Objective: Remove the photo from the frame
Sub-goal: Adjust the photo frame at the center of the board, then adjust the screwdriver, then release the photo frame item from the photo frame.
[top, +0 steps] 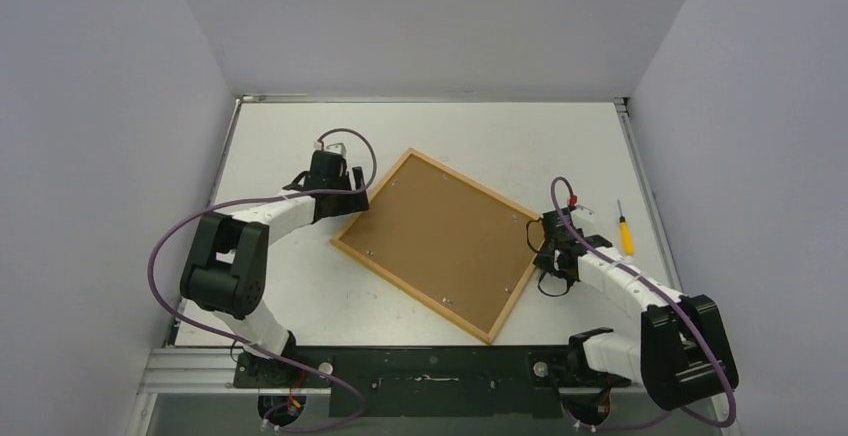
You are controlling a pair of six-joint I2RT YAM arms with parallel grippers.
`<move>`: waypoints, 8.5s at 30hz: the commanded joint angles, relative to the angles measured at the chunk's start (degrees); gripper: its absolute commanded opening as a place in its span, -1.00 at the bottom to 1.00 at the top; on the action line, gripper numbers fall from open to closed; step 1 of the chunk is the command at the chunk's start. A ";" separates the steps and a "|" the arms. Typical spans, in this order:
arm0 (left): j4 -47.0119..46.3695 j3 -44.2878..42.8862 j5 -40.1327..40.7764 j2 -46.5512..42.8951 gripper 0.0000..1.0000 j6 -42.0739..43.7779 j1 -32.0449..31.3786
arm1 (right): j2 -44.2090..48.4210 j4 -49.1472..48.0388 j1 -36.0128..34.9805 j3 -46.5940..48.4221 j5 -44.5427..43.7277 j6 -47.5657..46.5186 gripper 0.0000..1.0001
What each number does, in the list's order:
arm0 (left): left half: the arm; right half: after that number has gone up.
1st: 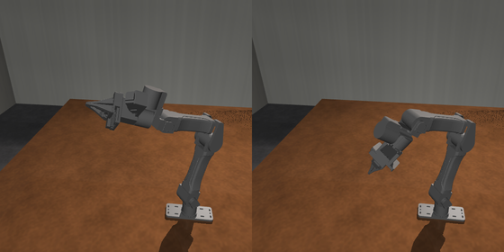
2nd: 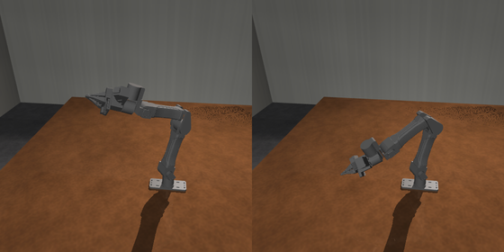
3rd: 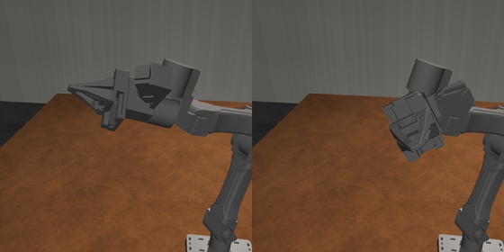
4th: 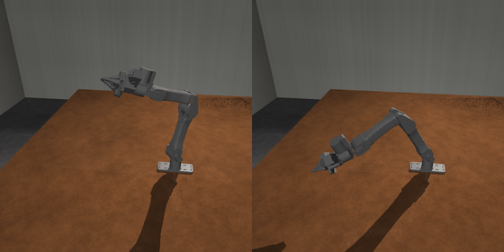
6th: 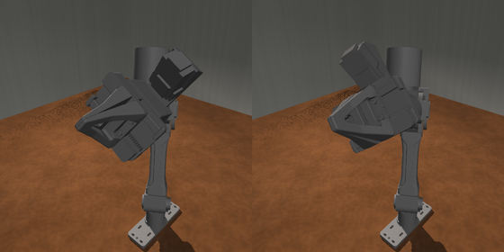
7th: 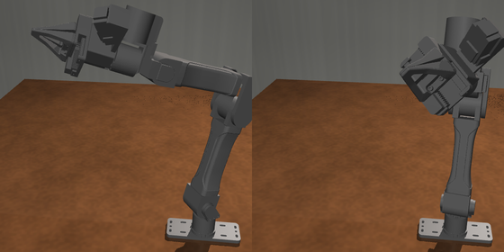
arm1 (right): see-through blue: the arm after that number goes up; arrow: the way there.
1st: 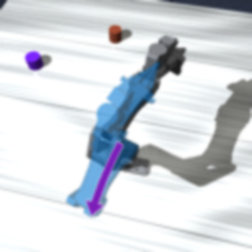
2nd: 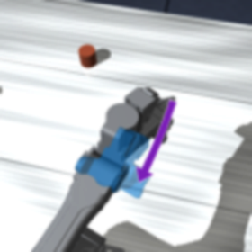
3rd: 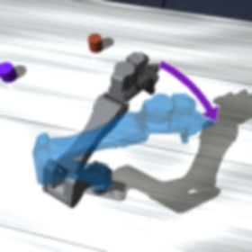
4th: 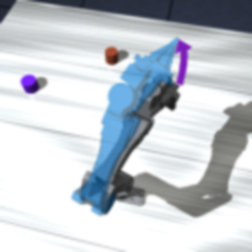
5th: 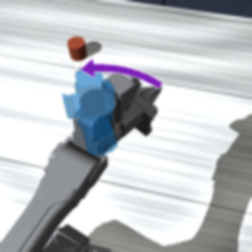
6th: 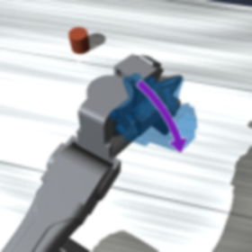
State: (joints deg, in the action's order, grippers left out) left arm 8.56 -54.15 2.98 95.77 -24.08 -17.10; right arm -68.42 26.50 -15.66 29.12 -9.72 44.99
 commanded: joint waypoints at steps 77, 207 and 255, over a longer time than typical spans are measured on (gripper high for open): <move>-9.31 16.24 -16.43 -30.90 0.59 -15.05 -6.77 | -14.89 -13.76 -21.27 25.54 46.72 -26.09 -0.89; 3.19 15.48 12.31 -13.57 -1.00 -8.25 -1.71 | -22.90 16.50 -12.52 43.46 -2.00 -17.31 -0.89; 1.91 18.55 15.58 -18.07 -1.00 -10.33 -1.27 | -31.22 25.70 -12.55 53.57 -2.50 -18.91 -0.89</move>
State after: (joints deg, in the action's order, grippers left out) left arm 11.40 -35.92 16.56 79.26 -33.39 -18.92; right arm -98.59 52.58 -28.47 79.09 -9.56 26.57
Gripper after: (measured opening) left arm 0.201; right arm 0.174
